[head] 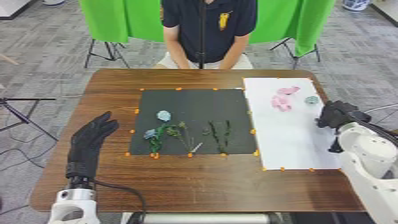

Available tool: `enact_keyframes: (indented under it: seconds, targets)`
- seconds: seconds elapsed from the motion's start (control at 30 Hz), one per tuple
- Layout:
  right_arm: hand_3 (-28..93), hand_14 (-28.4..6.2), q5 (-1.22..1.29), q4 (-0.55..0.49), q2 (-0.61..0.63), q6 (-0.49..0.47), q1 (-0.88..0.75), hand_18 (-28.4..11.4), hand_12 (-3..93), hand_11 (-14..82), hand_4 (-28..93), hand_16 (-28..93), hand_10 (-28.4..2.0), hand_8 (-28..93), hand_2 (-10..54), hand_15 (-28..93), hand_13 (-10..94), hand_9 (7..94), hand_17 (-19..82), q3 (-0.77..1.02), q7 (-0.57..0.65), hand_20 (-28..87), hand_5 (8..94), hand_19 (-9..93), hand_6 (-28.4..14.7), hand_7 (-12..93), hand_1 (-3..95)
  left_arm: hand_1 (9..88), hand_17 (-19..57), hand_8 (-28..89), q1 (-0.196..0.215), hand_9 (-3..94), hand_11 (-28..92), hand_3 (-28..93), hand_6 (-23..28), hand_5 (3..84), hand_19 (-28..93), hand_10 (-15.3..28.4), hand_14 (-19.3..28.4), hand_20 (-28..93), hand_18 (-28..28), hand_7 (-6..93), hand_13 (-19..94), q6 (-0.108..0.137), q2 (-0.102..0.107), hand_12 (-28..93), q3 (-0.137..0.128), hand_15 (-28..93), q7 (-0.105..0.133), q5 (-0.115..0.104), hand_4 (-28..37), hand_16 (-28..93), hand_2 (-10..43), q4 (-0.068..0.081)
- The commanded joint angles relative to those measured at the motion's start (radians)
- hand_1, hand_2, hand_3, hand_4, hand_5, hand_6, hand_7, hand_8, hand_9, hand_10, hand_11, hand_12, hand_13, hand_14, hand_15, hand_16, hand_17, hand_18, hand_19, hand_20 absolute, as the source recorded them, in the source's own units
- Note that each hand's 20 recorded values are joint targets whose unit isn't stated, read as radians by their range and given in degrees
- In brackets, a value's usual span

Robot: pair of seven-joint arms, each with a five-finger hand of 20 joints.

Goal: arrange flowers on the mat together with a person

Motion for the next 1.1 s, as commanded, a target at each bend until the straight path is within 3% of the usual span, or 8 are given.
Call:
enact_keyframes:
  seconds: [0.03, 0.23, 0.5, 0.7, 0.83, 0.9, 1.1]
  targets:
    - [50, -2.6, -0.032, 0.062, -0.025, 0.199, -0.065, -9.8, 25.4, 5.0, -22, 25, -8.8, 5, -9.5, 34, 94, 91.2, 65, -0.035, -0.016, 31, 78.1, 80, 2.0, 17, 63.3, 23.5, 5.5, -6, 0.01, 48.0, 16, 65, 5.2, 47.5, 8, 14.2, 17.3, 17, 12.2, 10.8, 39, -0.006, -0.002, 13, 0.001, 11, -0.011, -0.005, -21.8, 3, 2.4, 0.001]
    - [52, -1.4, -0.013, 0.024, -0.001, 0.262, -0.064, -10.3, 26.8, 12.0, -23, 22, -7.8, 8, -9.5, 43, 94, 93.7, 67, -0.024, -0.013, 32, 84.8, 83, 2.2, 18, 66.9, 23.6, 5.5, -6, 0.015, 48.0, 16, 65, 5.2, 47.5, 8, 14.3, 17.3, 17, 12.2, 10.8, 39, 0.0, -0.004, 13, 0.001, 11, -0.004, -0.006, -21.9, 3, 2.4, -0.003]
    - [52, -1.4, 0.012, -0.202, 0.079, 0.302, -0.039, -10.0, 26.5, 13.1, -22, 22, -7.6, 8, -9.5, 45, 94, 93.7, 67, 0.022, -0.043, 32, 85.2, 85, 2.2, 18, 66.8, 23.6, 5.5, -6, 0.02, 48.1, 17, 64, 5.2, 47.5, 8, 14.3, 17.3, 17, 12.2, 10.9, 39, 0.001, -0.001, 13, -0.002, 11, -0.01, -0.006, -22.0, 3, 2.4, -0.004]
    - [53, -0.7, 0.055, -0.29, 0.122, 0.318, 0.172, -9.8, 27.3, 12.0, -22, 22, -7.1, 8, -9.5, 46, 94, 93.7, 67, -0.198, -0.145, 32, 85.1, 86, 2.7, 19, 66.1, 23.6, 5.4, -6, 0.02, 48.0, 16, 64, 5.3, 47.5, 8, 14.2, 17.3, 17, 12.2, 10.8, 39, 0.004, 0.0, 13, -0.009, 11, -0.012, -0.007, -21.7, 3, 2.6, -0.004]
    - [54, -0.4, 0.07, -0.275, 0.088, 0.295, 0.358, -9.6, 28.0, 11.2, -23, 23, -6.7, 8, -9.5, 47, 94, 93.7, 66, -0.412, -0.228, 32, 84.8, 88, 3.4, 19, 65.5, 23.7, 5.4, -6, 0.013, 47.9, 16, 64, 5.4, 47.6, 8, 14.3, 17.3, 17, 12.2, 10.7, 39, 0.016, 0.007, 13, -0.013, 11, -0.017, -0.015, -21.9, 3, 2.8, -0.001]
    - [54, -0.2, 0.079, -0.249, 0.06, 0.283, 0.443, -9.7, 28.2, 11.0, -23, 23, -6.6, 8, -9.5, 48, 94, 93.7, 66, -0.518, -0.261, 32, 84.7, 90, 3.5, 19, 65.2, 23.1, 5.4, -6, 0.01, 47.9, 16, 63, 5.5, 47.7, 8, 14.5, 17.5, 17, 12.2, 10.5, 39, 0.032, 0.007, 13, -0.008, 11, -0.017, -0.023, -22.6, 3, 5.3, -0.002]
    - [53, -0.1, 0.048, -0.171, -0.039, 0.242, 0.567, -10.1, 28.7, 9.4, -23, 24, -6.3, 7, -9.5, 48, 94, 93.7, 65, -0.719, -0.37, 33, 84.2, 92, 3.7, 20, 65.5, 21.9, 5.4, -6, 0.009, 48.6, 17, 64, 5.8, 48.5, 9, 15.1, 17.9, 17, 12.1, 10.5, 39, 0.039, 0.006, 13, 0.002, 13, -0.024, -0.034, -27.6, 2, 17.5, -0.003]
